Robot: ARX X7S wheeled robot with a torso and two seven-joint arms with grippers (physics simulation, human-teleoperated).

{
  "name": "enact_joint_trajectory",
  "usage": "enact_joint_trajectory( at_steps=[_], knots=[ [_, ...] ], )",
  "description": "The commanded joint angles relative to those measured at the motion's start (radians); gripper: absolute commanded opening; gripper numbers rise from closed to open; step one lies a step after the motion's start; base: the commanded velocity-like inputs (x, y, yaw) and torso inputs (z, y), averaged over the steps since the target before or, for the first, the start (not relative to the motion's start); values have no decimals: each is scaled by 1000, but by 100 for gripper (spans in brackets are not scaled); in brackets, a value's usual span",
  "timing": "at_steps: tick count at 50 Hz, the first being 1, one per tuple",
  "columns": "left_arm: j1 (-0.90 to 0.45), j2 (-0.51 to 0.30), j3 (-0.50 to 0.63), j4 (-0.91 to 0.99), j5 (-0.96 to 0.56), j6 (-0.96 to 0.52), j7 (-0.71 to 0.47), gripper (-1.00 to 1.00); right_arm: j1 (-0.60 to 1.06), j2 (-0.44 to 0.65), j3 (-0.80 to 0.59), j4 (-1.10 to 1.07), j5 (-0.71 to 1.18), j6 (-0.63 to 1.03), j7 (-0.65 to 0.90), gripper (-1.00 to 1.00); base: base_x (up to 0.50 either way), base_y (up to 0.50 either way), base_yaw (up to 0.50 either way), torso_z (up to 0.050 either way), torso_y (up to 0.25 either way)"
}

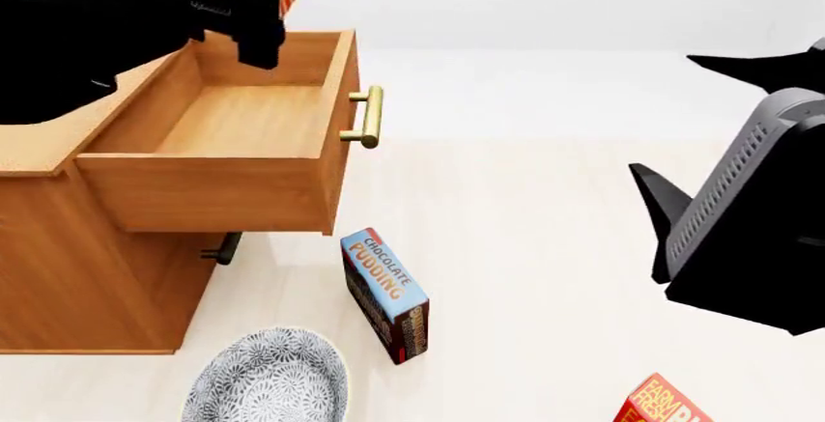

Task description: Put the butter at the front in the top drawer of the cabinet and close it.

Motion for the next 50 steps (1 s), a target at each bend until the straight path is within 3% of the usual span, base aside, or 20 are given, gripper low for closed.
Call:
enact_joint_trajectory(
  at_steps=[1,24,50],
  knots=[
    [-33,58,-74,-122,-109,-58,-155,-100,-3,-4,-2,3,6,0,5,100,0,0,0,0,0],
    [-52,157,-91,-359,-154,-23,-306,-100,-2,-22,-17,15,0,1,3,100,0,0,0,0,2],
    [-92,265,25,-539,-7,8,-150,-100,-14,-8,-14,5,23,1,26,100,0,0,0,1,2]
  ],
)
